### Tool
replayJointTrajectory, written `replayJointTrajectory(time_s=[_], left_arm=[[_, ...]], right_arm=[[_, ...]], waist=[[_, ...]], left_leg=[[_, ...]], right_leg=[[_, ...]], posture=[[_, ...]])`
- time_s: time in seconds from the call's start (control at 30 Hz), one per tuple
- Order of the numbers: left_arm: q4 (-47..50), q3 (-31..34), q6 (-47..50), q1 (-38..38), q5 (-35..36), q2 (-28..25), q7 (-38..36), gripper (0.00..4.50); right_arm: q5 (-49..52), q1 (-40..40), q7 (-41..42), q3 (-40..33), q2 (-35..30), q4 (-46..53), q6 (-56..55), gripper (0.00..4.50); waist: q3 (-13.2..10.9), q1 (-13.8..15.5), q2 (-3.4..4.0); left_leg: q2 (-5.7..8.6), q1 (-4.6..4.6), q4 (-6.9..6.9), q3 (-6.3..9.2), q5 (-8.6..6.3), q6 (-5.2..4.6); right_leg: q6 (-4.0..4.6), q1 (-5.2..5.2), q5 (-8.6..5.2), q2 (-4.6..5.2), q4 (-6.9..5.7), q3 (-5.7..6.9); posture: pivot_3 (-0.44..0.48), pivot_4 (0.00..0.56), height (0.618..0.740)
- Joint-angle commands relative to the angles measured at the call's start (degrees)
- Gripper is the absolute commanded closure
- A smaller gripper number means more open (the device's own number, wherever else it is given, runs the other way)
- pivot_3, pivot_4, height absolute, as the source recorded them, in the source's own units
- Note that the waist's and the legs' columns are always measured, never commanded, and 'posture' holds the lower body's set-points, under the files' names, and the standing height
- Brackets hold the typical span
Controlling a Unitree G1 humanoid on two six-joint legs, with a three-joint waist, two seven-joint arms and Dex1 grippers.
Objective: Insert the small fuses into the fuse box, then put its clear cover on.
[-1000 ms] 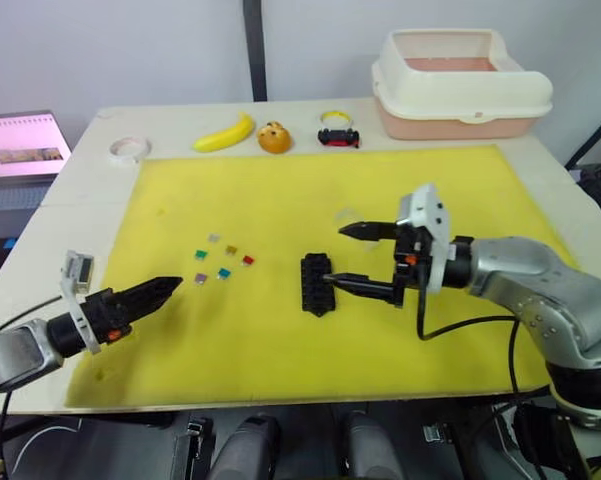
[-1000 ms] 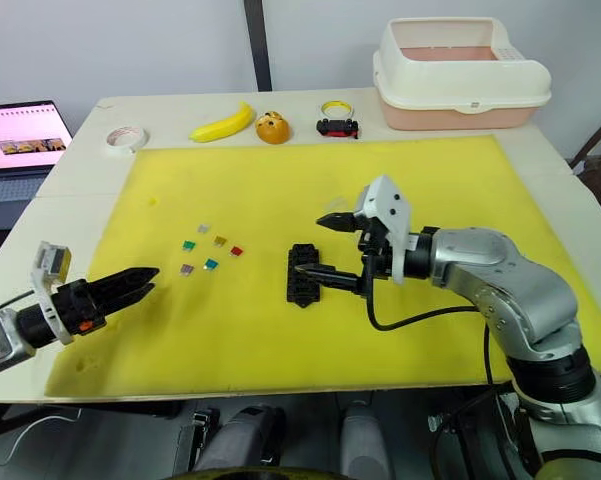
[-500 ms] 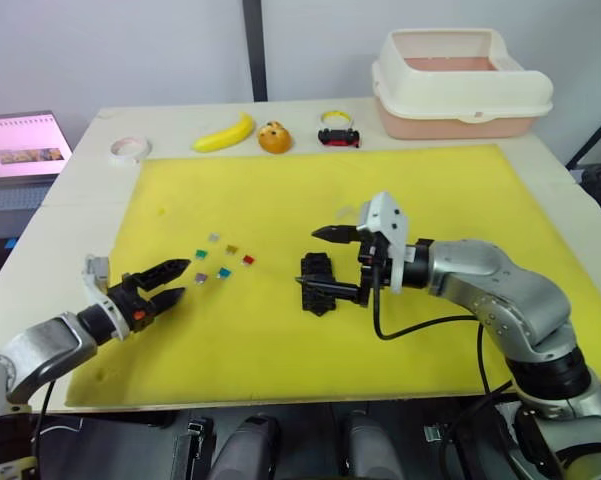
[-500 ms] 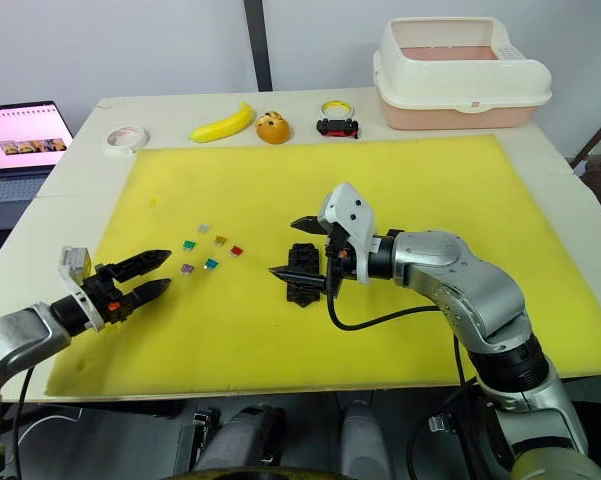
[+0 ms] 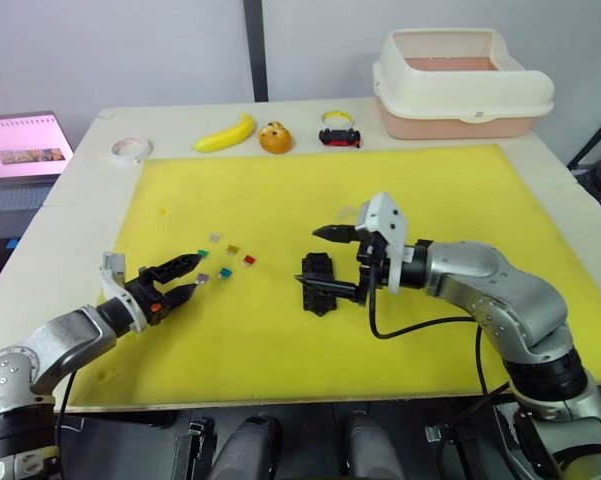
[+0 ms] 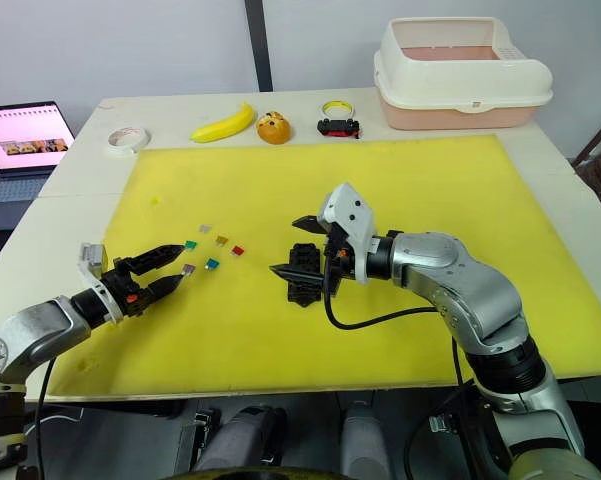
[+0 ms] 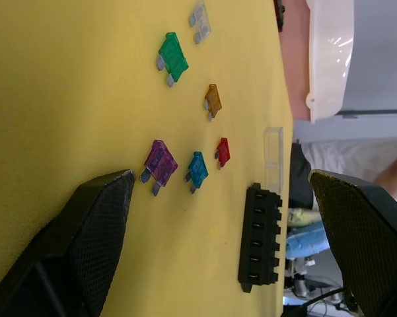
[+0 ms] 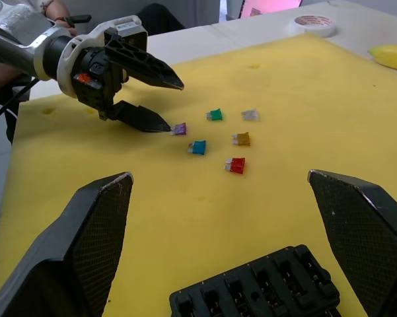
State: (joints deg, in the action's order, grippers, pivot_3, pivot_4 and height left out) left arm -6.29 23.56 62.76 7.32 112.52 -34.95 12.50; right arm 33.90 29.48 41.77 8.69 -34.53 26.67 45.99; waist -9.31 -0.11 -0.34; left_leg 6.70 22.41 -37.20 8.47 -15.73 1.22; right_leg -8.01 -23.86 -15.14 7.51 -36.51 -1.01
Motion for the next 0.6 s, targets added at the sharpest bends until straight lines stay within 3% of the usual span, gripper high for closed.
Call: replayJointTrajectory(time_s=[0.03,0.33,0.6], left_arm=[[-2.9,-2.7,2.2,-0.4,-2.7,-0.2,-4.1,0.04],[-8.3,-2.6,3.4,1.3,-7.7,0.4,-11.2,0.04],[-8.8,-2.5,3.9,2.6,-10.9,1.9,-12.2,0.04]], right_arm=[[0.3,-0.1,-0.4,-1.4,-0.1,2.1,0.1,0.00],[0.8,-0.1,-0.5,-2.7,-1.1,2.8,1.4,0.00],[0.7,-0.6,-0.8,-2.8,-1.1,3.4,1.6,0.00]], waist=[[0.0,0.3,0.00],[0.0,0.7,0.00],[0.1,0.9,0.01]], left_leg=[[0.00,0.00,0.00,-0.08,0.00,-0.01],[0.00,-0.01,-0.01,-0.39,-0.02,-0.04],[0.02,-0.01,-0.03,-0.43,-0.02,-0.04]], right_leg=[[0.00,-0.05,0.00,0.00,-0.04,-0.01],[-0.01,-0.29,0.00,0.01,-0.30,-0.29],[-0.01,-0.32,0.00,0.05,-0.38,-0.31]], posture=[[0.000,0.150,0.740],[0.000,0.150,0.740],[0.000,0.150,0.740]])
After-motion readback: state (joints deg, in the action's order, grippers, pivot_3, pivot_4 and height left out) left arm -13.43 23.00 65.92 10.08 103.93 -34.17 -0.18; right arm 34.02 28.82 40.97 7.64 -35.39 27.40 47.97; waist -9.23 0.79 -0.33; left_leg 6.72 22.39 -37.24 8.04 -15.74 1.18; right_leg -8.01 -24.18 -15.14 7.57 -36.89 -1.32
